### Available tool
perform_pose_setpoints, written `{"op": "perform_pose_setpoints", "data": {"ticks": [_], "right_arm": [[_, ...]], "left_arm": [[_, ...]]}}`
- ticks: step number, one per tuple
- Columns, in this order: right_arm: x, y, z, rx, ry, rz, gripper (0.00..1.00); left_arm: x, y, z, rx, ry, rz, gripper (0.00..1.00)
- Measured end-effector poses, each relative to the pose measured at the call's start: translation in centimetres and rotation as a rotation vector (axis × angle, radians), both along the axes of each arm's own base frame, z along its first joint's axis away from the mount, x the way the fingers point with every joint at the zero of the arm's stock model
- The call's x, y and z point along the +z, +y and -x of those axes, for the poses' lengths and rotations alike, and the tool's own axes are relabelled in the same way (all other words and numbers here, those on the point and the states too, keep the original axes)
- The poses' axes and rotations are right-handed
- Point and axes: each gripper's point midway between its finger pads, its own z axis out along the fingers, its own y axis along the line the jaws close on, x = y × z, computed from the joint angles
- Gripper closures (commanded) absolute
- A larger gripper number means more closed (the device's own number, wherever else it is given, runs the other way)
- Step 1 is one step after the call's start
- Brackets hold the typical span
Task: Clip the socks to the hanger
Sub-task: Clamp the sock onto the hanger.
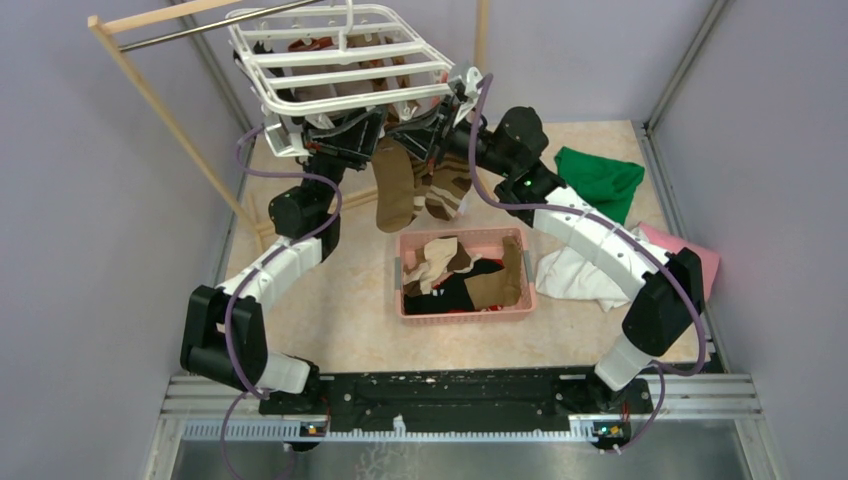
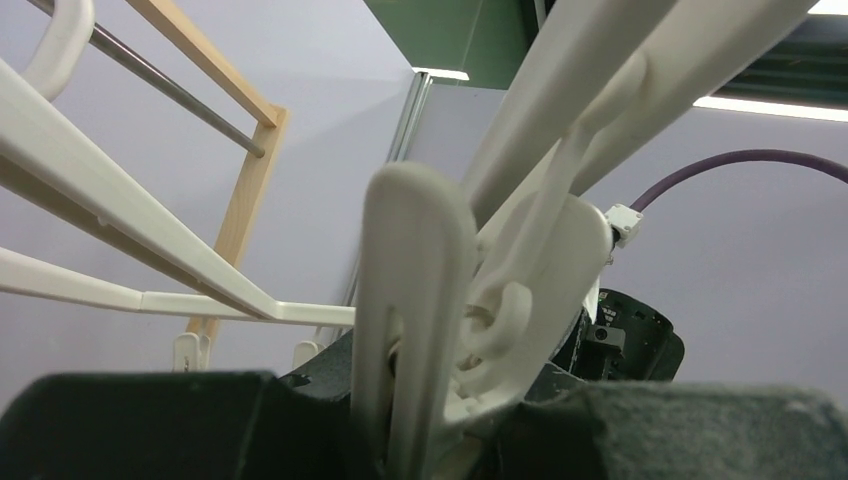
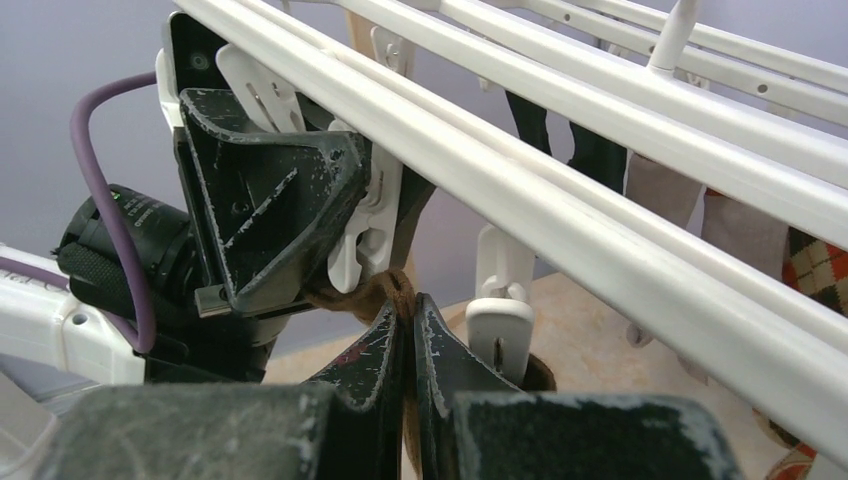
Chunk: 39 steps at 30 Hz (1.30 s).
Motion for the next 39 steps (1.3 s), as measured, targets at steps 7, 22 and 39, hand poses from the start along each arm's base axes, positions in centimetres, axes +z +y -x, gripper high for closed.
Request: {"op": "perform_pose_setpoints", "data": {"ticks": [7, 22, 39], "right_arm": [[-0.1, 0.3, 0.2, 0.025, 0.024, -0.007, 1.0], [-0.6, 0.8, -0.1, 0.043, 0.083, 0.008, 1.0], [-0.2, 0.3, -0.2, 0.064, 0.103, -0.008, 1.0]], "left_arm": [[-0.1, -0.1, 0.0, -0.005, 0.001, -0.004, 0.8], [-0.2, -0.1, 0.0, -0.011, -0.002, -0.019, 0.82], [-0.3, -0.2, 0.0, -0.003, -0.011, -0.032, 0.85]]}}
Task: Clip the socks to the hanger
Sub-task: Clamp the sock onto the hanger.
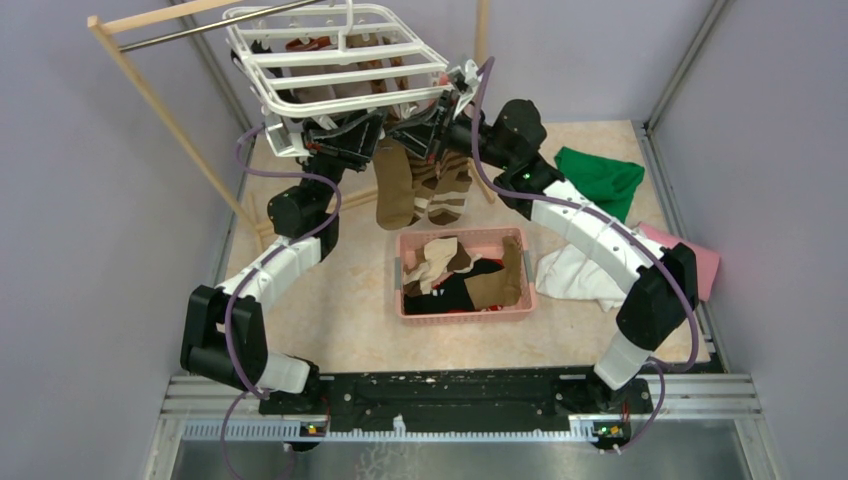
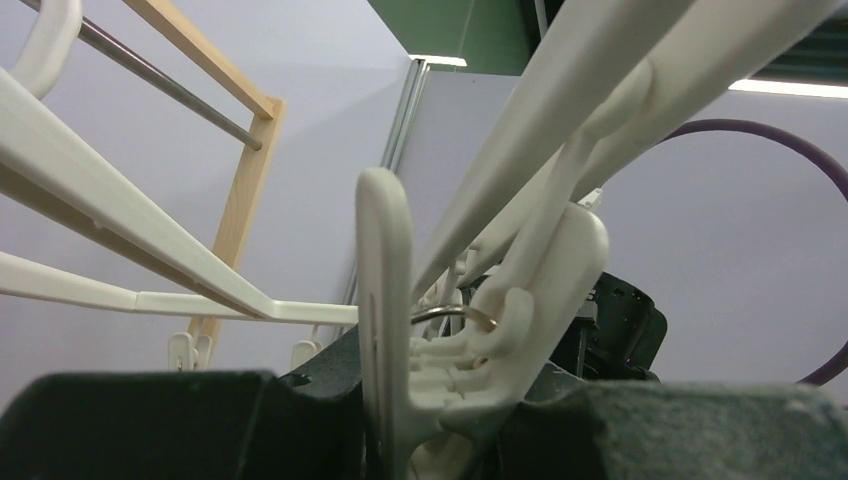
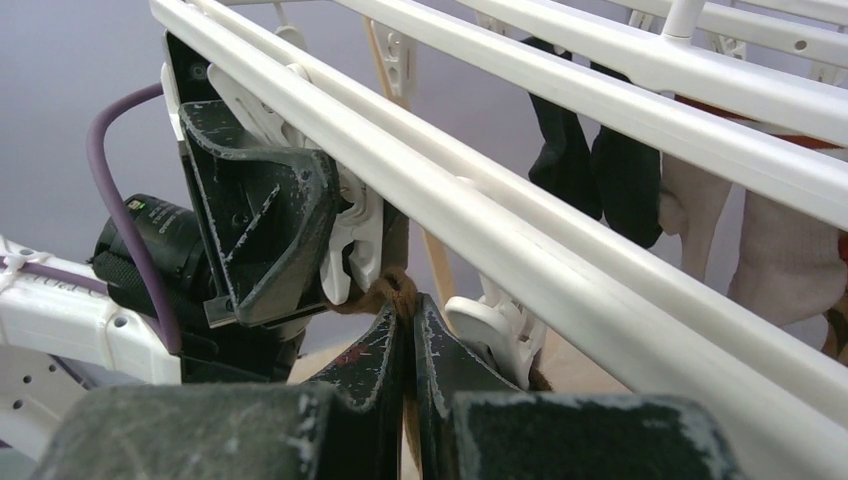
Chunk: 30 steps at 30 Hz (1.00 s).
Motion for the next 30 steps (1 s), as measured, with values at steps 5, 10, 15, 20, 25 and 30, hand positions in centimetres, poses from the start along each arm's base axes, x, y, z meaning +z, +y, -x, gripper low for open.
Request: {"op": "perform_pose_setpoints", "data": {"ticks": [5, 10, 15, 20, 25, 30], "right_arm": [[0.2, 0.0, 0.5, 0.03, -0.019, -0.002, 1.0], [0.7, -0.1, 1.0, 0.059, -0.035, -0.017, 1.0], [0.9, -0.3, 1.1, 0.073, -0.046, -0.021, 1.0], [0.5, -0.4, 1.4, 0.094, -0.051, -0.01, 1.0], [0.5, -0.5, 1.6, 0.111, -0.057, -0.007, 1.0], [0.7, -0.5, 2.1, 0.136, -0.057, -0.016, 1.0]], "left_arm": [[0.0, 0.1, 0.0, 0.013, -0.011, -0.012, 0.85], [-0.1, 0.1, -0.1, 0.02, -0.017, -0.022, 0.85], [-0.1, 0.3, -0.1, 0.023, -0.019, -0.026, 0.85], [-0.2, 0.4, -0.2, 0.025, -0.021, -0.033, 0.85], [-0.3, 0.3, -0.1, 0.023, -0.023, -0.04, 0.85], [-0.3, 0.3, -0.1, 0.022, -0.025, -0.044, 0.86]]}}
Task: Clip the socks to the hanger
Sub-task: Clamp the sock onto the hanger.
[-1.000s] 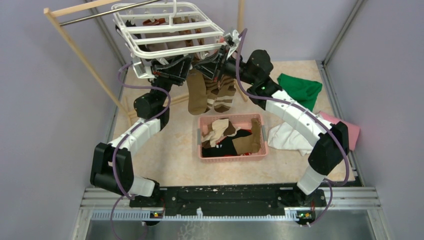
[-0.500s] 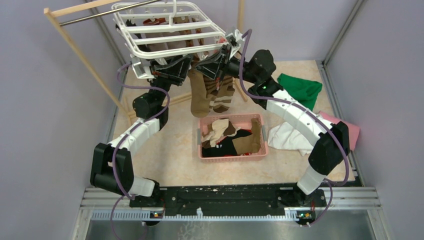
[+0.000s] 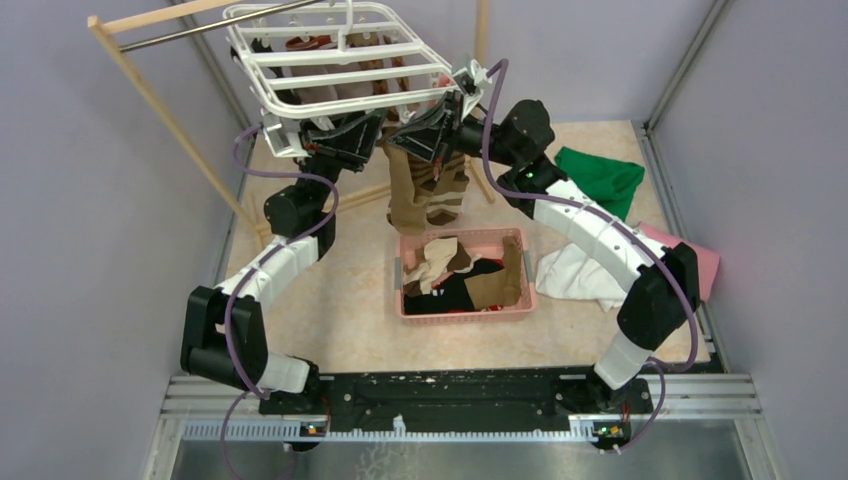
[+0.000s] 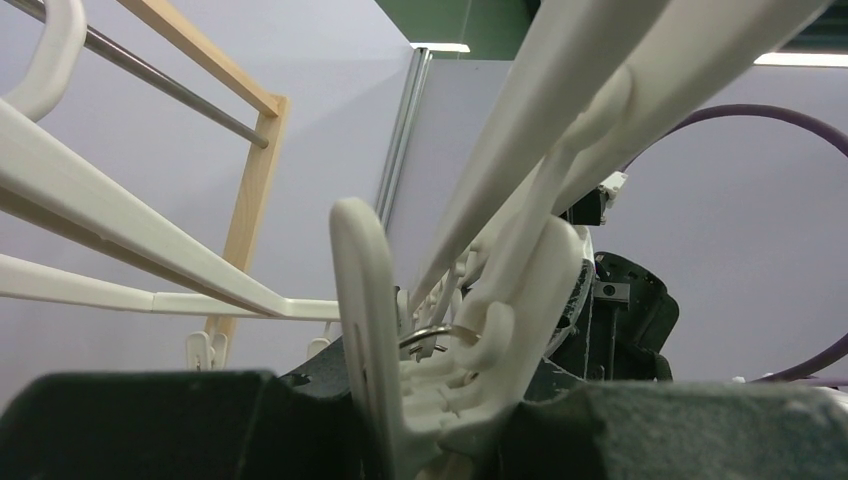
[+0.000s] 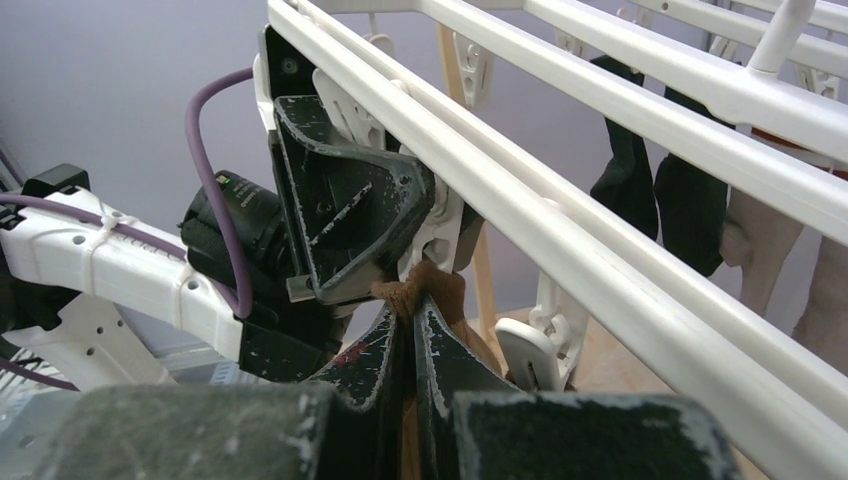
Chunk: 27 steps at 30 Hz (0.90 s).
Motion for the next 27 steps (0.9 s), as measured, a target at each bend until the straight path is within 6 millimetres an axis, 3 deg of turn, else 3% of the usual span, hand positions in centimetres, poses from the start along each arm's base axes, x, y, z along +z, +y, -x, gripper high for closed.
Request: {"op": "perform_pose_setpoints", "data": {"ticks": [27], "right_arm": [[0.62, -0.06, 0.74, 0.045, 0.083, -0.026, 1.0]], "left_arm": [[0.09, 0.02, 0.06, -0.003, -0.002, -0.001, 0.86]]}}
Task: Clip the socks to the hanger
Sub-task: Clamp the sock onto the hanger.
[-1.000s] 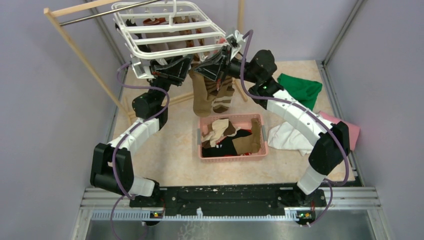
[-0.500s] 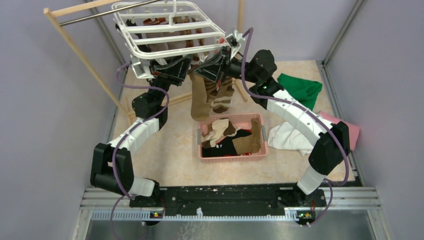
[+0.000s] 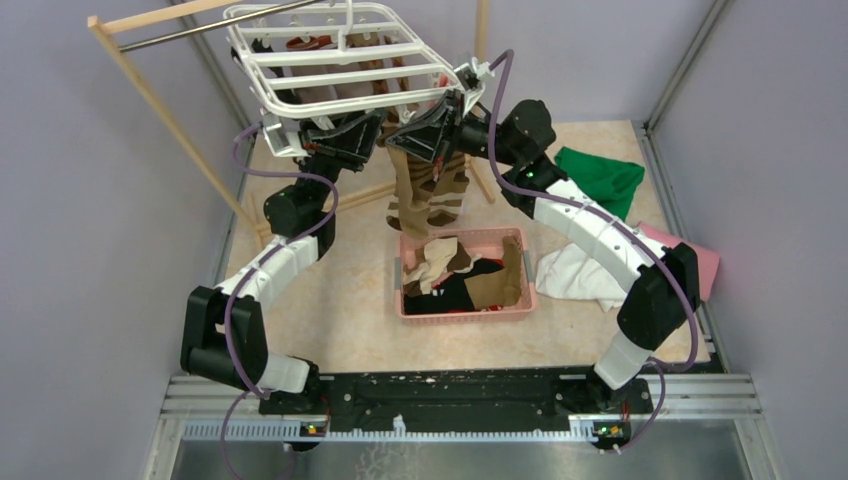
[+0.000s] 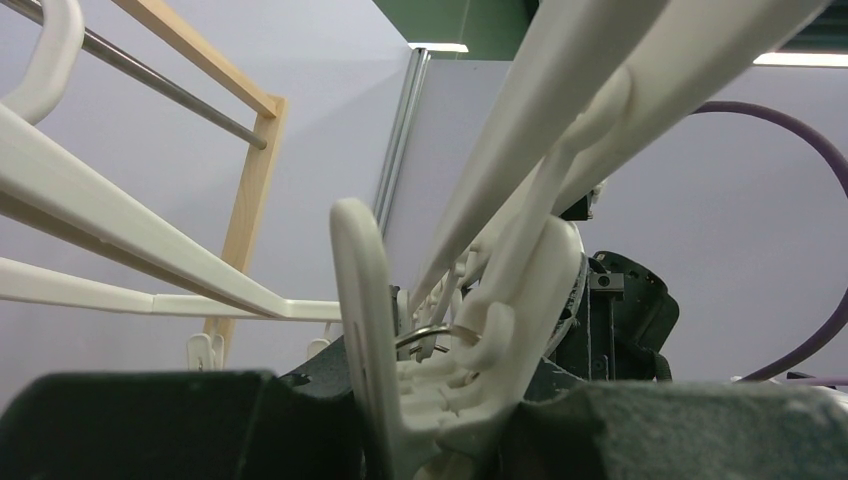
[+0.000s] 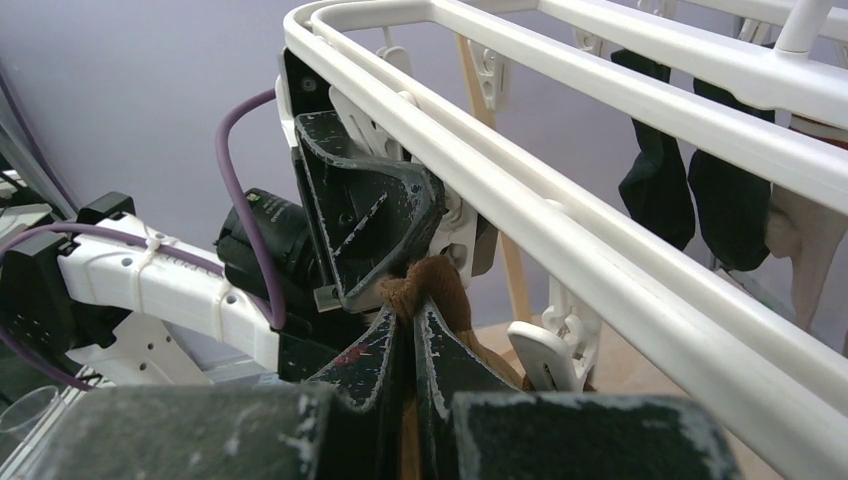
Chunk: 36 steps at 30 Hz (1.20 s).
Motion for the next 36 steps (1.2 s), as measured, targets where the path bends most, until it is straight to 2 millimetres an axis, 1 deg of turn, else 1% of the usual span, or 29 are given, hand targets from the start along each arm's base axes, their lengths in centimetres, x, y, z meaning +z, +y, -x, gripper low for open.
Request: {"op": "perform_pose_setpoints", "data": {"ticks": [4, 11, 18, 31, 33, 36], "right_arm": [[0.0, 0.0, 0.0, 0.001, 0.005, 0.0, 1.0], [0.8, -0.1, 0.2, 0.006, 0.007, -0.011, 1.0], [0.5, 0.0, 0.1, 0.003, 0.016, -0.002, 1.0], [-0.2, 0.0, -0.3, -0.014, 0.024, 0.022, 1.0], [-0.3, 0.1, -0.4, -0.017, 0.024, 0.025, 1.0], [-0.4, 0.1, -0.5, -0.021, 0.025, 0.028, 1.0]], "left_arm": [[0.0, 0.0, 0.0, 0.0, 0.0, 0.0, 0.85], [0.0, 0.0, 0.0, -0.001, 0.0, 0.0, 0.76], [0.0, 0.0, 0.0, -0.001, 0.003, 0.004, 0.56], [0.3, 0.5, 0.0, 0.015, 0.005, 0.025, 0.03], [0.5, 0.8, 0.3, 0.025, 0.001, 0.032, 0.02], [0.9, 1.3, 1.5, 0.039, -0.015, 0.043, 0.02]]}}
